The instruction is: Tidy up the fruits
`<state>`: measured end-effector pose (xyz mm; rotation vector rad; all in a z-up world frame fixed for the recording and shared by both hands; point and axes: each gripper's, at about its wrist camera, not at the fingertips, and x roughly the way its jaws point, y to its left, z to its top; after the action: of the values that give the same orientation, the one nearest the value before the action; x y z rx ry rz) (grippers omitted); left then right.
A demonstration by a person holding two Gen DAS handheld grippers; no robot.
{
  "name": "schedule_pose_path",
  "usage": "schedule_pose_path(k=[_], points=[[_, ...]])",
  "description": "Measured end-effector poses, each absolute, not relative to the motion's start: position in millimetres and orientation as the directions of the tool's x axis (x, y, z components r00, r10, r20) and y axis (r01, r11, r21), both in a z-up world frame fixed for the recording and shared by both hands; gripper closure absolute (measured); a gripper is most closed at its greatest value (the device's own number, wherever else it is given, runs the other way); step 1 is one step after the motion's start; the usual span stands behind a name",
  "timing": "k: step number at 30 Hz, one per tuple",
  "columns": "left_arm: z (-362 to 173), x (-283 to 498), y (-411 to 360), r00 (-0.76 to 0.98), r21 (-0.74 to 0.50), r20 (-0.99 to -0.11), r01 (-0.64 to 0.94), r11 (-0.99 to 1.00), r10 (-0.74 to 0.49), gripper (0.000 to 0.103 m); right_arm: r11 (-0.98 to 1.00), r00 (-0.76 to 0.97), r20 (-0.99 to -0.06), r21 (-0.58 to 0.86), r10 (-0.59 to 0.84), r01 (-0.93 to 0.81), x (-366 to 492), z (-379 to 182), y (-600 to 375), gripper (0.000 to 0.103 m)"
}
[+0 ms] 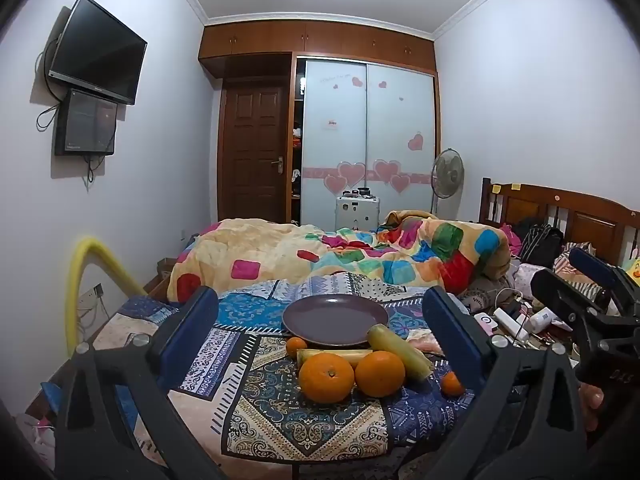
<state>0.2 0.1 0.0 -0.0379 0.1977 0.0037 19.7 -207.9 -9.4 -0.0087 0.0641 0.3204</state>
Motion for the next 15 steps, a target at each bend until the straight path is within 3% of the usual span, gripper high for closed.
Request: schedule_pose_path(k=[15], points=[[1,13,-5,0.98,-0.021,-0.198,-0.011,1.0,0.007,0.0,0.944,0.942,-0.066,0.009,0.329,-0.33,22,-19,-216,0.0]])
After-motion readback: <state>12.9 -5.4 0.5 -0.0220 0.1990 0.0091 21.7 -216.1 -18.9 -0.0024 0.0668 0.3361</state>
